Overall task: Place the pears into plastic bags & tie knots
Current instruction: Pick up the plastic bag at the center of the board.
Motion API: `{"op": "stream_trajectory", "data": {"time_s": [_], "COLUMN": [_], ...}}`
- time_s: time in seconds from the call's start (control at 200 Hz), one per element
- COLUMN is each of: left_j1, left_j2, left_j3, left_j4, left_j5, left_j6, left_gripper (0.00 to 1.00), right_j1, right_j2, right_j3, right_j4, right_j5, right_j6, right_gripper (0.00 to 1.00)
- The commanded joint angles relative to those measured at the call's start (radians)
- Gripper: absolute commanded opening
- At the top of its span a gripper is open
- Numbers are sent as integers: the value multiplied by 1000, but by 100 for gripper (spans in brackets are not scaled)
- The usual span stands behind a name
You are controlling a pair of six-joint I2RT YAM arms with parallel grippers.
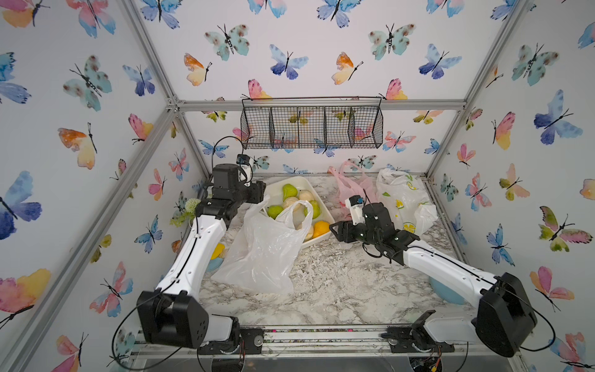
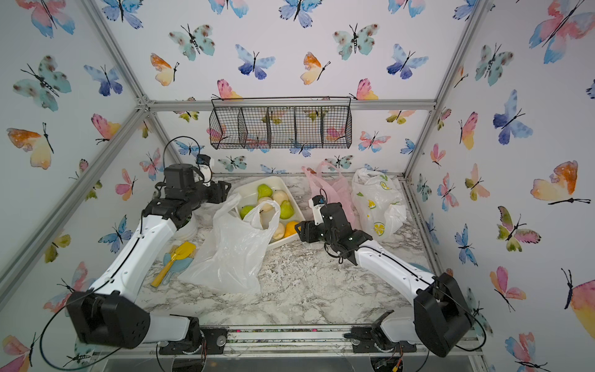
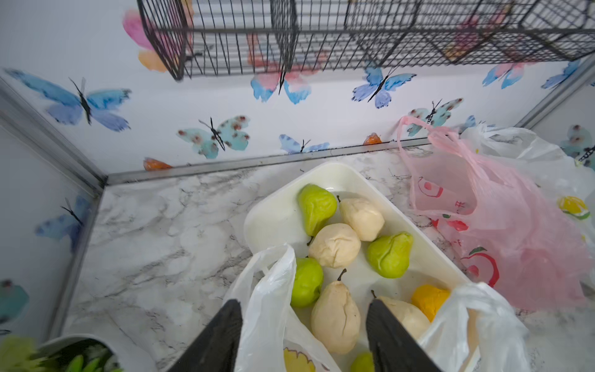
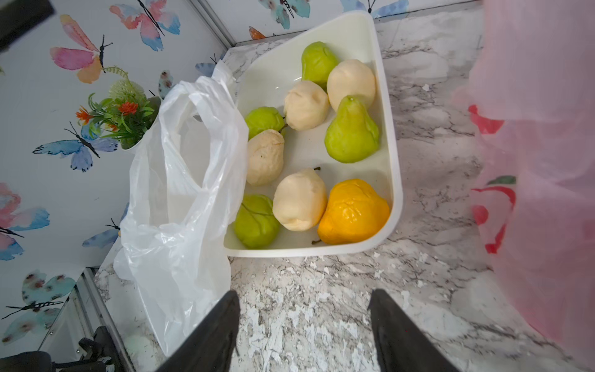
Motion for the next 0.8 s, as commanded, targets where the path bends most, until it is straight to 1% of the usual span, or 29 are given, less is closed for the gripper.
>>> {"op": "stream_trajectory", "data": {"time_s": [0.0, 0.06, 0.155, 0.205, 0.255, 0.296, 0.336, 0.376, 0.426, 0.446, 0.466, 0.521, 0.571, 0.646, 0.686, 0.741, 0.796], "left_j1": [8, 5, -8, -17, -18, -19, -20, -19, -19, -17, -16, -15, -15, -15, -15, -15, -13], "left_j2": [152, 234, 335, 380, 423, 444, 451, 447, 429, 415, 398, 336, 268, 161, 105, 26, -50], "left_j3": [47, 99, 143, 150, 168, 174, 173, 170, 176, 183, 191, 208, 218, 213, 189, 142, 114], "left_j4": [-107, -155, -192, -197, -223, -235, -240, -237, -234, -234, -234, -236, -229, -217, -197, -155, -130], "left_j5": [-59, -55, -84, -121, -131, -134, -135, -129, -135, -136, -134, -128, -105, -18, 24, 61, 54], "left_j6": [-19, 6, 33, 39, 44, 44, 44, 46, 52, 55, 58, 68, 83, 105, 109, 118, 129], "left_gripper": [86, 93, 98, 98, 95, 89, 79, 61, 31, 22, 16, 11, 9, 5, 4, 4, 2], "right_j1": [4, 4, 4, 4, 4, 5, 5, 4, 4, 4, 4, 4, 4, 4, 4, 4, 5], "right_j2": [52, 80, 111, 121, 129, 132, 138, 147, 162, 171, 182, 224, 273, 345, 366, 380, 390], "right_j3": [53, 68, 92, 97, 99, 98, 100, 105, 118, 128, 141, 184, 231, 300, 321, 337, 351], "right_j4": [20, 41, 46, 53, 60, 66, 71, 73, 64, 55, 45, -6, -64, -154, -174, -173, -164], "right_j5": [-54, -45, -51, -58, -60, -62, -62, -59, -50, -48, -46, -37, -42, -41, -18, 51, 97], "right_j6": [-8, -2, -3, -2, -1, 0, 1, 1, -1, -5, -12, -33, -65, -116, -137, -156, -175], "right_gripper": [67, 67, 67, 68, 68, 67, 67, 67, 67, 67, 67, 65, 65, 65, 65, 66, 67]}}
